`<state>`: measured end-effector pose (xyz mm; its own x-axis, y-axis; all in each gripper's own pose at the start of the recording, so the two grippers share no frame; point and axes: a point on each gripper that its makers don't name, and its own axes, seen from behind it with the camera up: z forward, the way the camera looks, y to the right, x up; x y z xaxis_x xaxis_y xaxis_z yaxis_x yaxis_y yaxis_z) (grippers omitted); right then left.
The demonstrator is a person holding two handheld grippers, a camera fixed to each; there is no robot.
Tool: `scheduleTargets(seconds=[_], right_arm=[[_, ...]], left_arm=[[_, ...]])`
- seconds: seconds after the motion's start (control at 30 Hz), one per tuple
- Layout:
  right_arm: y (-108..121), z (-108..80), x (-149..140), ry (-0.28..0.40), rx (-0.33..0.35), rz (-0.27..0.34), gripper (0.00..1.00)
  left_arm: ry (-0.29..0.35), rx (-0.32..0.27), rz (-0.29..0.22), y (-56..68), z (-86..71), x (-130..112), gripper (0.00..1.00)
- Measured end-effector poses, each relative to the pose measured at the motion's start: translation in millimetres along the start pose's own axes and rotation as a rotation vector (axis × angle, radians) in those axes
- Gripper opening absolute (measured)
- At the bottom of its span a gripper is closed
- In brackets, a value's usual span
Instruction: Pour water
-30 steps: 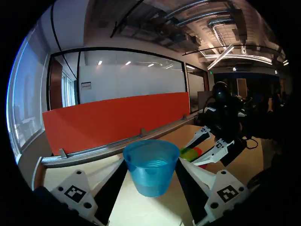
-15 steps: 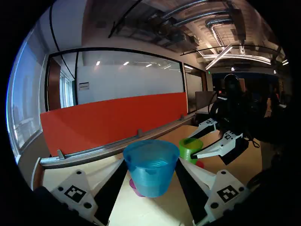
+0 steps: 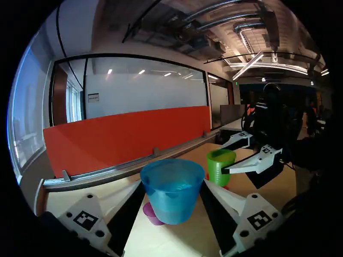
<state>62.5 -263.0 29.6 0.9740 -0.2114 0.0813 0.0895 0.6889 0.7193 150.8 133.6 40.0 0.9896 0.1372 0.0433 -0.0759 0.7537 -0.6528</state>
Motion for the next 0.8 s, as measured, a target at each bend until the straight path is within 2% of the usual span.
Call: scheduleTargets(seconds=[0.47, 0.8], right_arm=[[-2, -7.0, 22, 0.082, -0.009, -0.002, 0.93], [-5, -9.1, 20, 0.088, 0.007, 0.010, 0.93]], left_arm=[[0.004, -0.012, -0.001, 3.8, 4.9, 5, 0.84], [0.016, -0.014, 0.009, 6.9, 7.3, 11, 0.84]])
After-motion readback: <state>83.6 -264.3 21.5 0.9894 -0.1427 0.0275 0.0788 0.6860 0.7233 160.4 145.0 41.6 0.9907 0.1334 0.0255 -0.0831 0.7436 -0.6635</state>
